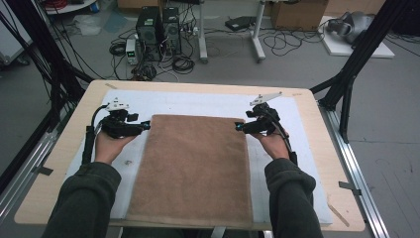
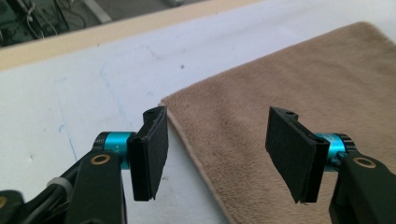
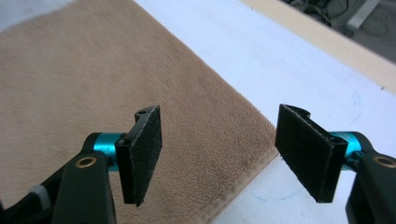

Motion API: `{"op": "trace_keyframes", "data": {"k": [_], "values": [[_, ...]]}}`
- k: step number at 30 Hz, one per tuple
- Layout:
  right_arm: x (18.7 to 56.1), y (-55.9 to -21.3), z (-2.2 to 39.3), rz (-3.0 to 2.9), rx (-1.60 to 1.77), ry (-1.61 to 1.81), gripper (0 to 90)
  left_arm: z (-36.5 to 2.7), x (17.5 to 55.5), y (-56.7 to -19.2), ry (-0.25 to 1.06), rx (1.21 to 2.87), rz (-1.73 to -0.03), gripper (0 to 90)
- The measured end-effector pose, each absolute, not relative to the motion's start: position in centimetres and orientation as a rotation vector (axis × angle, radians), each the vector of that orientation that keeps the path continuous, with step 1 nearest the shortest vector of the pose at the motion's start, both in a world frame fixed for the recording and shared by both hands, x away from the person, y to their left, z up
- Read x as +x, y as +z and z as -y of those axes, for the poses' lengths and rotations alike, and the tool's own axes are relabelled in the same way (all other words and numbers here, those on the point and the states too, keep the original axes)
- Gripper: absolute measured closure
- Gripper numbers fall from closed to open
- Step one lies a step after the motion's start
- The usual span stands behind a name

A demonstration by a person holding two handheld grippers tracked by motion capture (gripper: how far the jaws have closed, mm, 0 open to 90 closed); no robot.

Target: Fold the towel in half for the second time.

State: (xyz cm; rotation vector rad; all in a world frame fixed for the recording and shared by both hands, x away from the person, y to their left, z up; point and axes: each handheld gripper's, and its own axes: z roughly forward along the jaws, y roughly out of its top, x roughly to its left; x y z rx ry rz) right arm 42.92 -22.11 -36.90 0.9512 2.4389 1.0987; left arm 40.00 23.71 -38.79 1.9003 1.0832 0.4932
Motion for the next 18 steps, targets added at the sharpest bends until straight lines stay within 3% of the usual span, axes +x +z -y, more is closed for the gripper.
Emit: {"op": "trace_keyframes", "data": {"k": [18], "values": [[47.0, -43.6, 22.1, -2.478, 1.110, 0.965, 40.5, -23.2, 44.1, -44.8, 0.425, 1.938, -1.209, 50.9]]}}
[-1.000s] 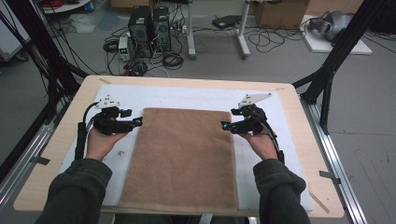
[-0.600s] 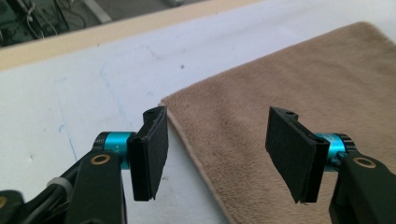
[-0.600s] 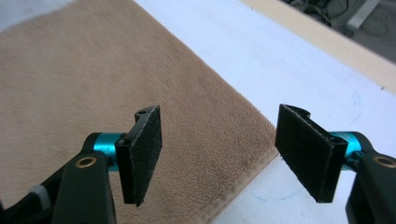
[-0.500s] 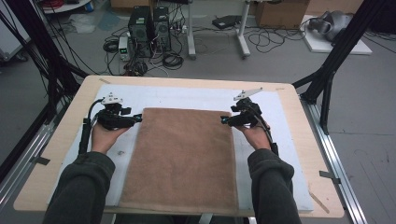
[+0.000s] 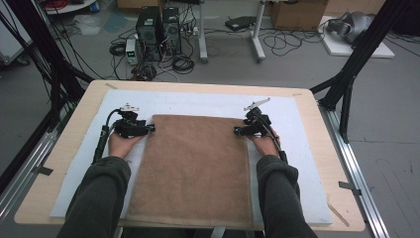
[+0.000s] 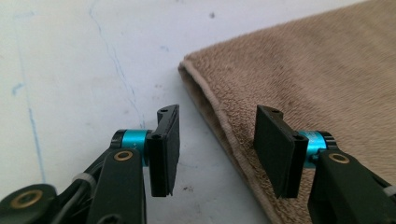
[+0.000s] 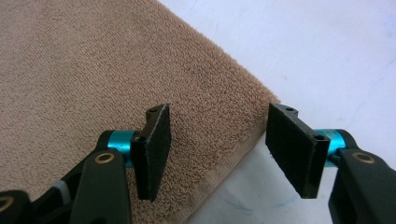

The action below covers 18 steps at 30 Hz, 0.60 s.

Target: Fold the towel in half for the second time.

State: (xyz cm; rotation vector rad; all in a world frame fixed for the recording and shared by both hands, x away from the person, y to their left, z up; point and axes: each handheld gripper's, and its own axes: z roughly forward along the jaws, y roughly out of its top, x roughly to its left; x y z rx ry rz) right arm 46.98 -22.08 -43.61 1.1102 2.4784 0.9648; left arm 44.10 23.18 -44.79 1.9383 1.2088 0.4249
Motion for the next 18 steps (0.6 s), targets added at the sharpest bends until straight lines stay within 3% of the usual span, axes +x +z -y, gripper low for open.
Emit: {"op": "trace_keyframes", "data": {"k": [4, 6, 11, 14, 18], "values": [[47.17, -44.02, 22.49, -2.486, 1.146, 1.024, 44.7, -23.12, 44.15, -44.83, 0.431, 1.941, -1.198, 52.5], [47.20, -44.03, 22.71, -2.483, 1.169, 1.047, 51.4, -22.88, 44.09, -44.78, 0.446, 1.947, -1.204, 54.8], [47.23, -44.00, 22.71, -2.497, 1.192, 1.073, 64.2, -22.50, 44.07, -44.85, 0.388, 1.926, -1.199, 74.5], [47.20, -43.95, 22.55, -2.530, 1.197, 1.102, 77.8, -22.67, 44.18, -44.90, 0.337, 1.899, -1.220, 81.8], [47.21, -43.83, 22.65, -2.545, 1.205, 1.123, 80.3, -22.70, 44.04, -44.62, 0.355, 1.913, -1.224, 84.3]]}}
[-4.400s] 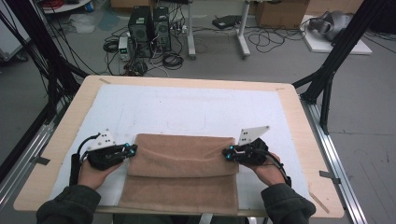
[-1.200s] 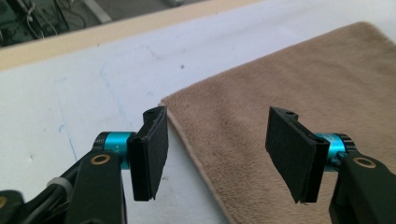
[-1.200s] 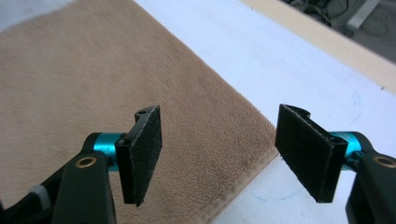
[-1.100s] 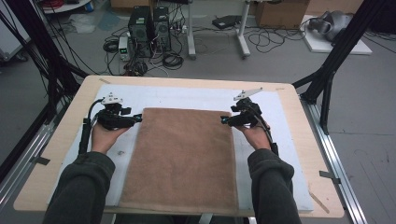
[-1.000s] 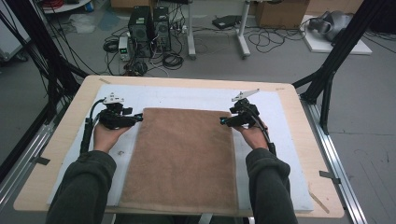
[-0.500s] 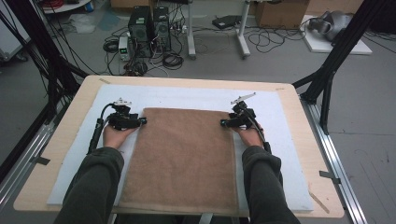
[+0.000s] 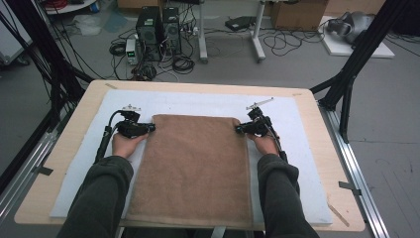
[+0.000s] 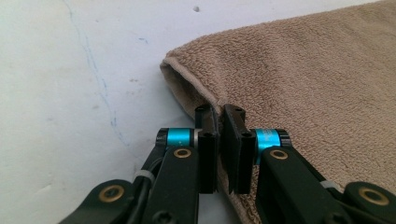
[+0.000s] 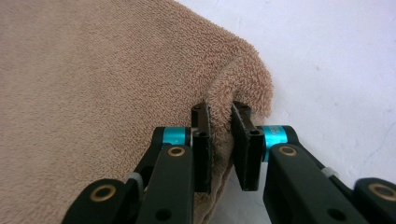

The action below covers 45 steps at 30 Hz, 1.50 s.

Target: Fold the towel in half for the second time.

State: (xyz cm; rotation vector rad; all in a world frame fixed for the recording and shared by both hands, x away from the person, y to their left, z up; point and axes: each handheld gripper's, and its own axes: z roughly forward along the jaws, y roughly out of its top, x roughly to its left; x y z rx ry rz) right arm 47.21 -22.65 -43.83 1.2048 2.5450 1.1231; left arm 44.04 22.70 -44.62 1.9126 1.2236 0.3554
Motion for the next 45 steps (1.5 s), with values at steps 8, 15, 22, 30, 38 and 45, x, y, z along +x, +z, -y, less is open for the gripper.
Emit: {"op": "trace_keyframes", "data": {"k": [8, 15, 22, 30, 38, 45], "values": [[46.1, -41.2, 23.5, -2.499, 1.140, 1.271, 80.7, -23.3, 43.1, -42.5, 0.374, 1.830, -1.172, 85.2], [42.6, -36.9, 24.3, -2.493, 1.016, 1.428, 80.5, -24.5, 39.4, -38.6, 0.401, 1.811, -1.016, 85.3], [35.7, -35.5, 25.0, -2.555, 0.853, 1.476, 80.1, -26.0, 31.5, -38.6, 0.397, 1.802, -0.867, 85.2], [29.6, -40.1, 26.2, -2.654, 0.923, 1.482, 59.8, -27.3, 25.8, -42.3, 0.266, 1.949, -0.873, 60.0], [31.5, -39.4, 26.5, -2.613, 0.970, 1.410, 44.2, -26.4, 28.2, -40.3, 0.283, 1.942, -0.854, 43.2], [33.7, -39.5, 23.8, -2.693, 0.890, 1.389, 44.1, -24.8, 30.1, -40.8, 0.270, 1.976, -0.847, 38.5]]}}
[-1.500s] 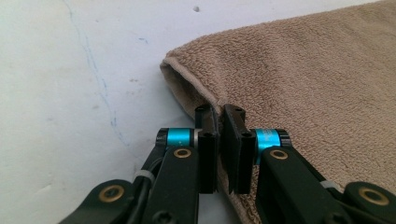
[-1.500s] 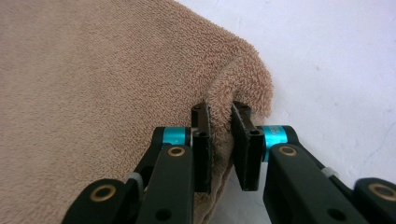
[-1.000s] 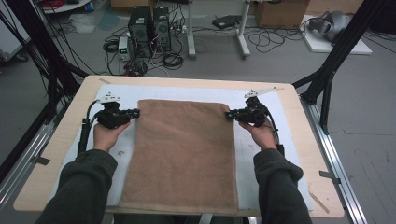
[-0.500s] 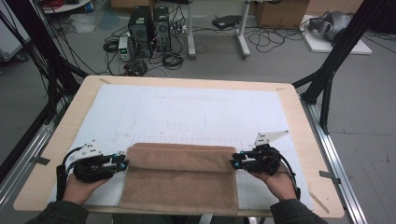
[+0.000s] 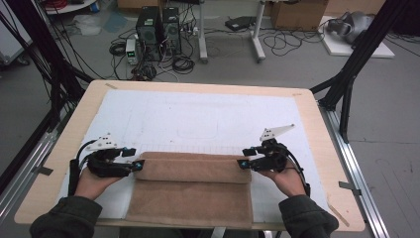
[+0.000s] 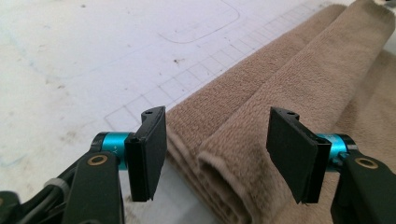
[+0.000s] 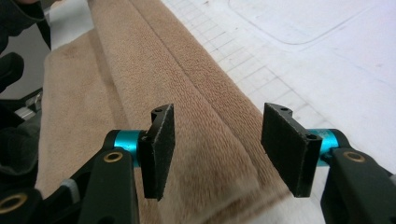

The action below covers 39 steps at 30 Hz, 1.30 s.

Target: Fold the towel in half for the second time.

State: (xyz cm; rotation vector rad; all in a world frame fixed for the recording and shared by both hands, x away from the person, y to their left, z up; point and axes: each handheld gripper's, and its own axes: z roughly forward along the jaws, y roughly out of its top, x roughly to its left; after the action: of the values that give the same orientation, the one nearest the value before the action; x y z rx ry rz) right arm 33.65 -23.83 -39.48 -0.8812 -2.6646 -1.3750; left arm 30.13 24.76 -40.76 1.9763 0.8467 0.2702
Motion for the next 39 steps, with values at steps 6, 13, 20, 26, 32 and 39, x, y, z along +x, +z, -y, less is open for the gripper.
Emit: {"op": "trace_keyframes", "data": {"k": [6, 13, 20, 26, 32, 39], "values": [[34.0, -40.8, 23.3, 2.632, -0.817, -1.293, 64.9, -23.5, 30.5, -41.6, 0.202, 2.084, -0.772, 64.3], [31.9, -39.6, 23.3, 2.648, -0.673, -1.328, 84.0, -24.5, 28.1, -40.2, 0.225, 2.022, -0.685, 84.1], [26.6, -37.0, 23.7, 2.625, -0.489, -1.400, 83.1, -25.8, 22.4, -38.6, 0.109, 1.993, -0.555, 83.1], [25.7, -37.0, 25.1, 2.546, -0.556, -1.490, 62.3, -25.8, 22.2, -38.1, 0.129, 2.016, -0.587, 49.7], [29.1, -38.4, 24.6, 2.740, -0.745, -1.387, 50.6, -25.1, 26.5, -39.7, 0.298, 2.042, -0.709, 46.6], [32.4, -40.9, 23.7, 2.796, -0.864, -1.291, 35.5, -23.7, 30.5, -42.0, 0.334, 2.090, -0.799, 38.3]]}}
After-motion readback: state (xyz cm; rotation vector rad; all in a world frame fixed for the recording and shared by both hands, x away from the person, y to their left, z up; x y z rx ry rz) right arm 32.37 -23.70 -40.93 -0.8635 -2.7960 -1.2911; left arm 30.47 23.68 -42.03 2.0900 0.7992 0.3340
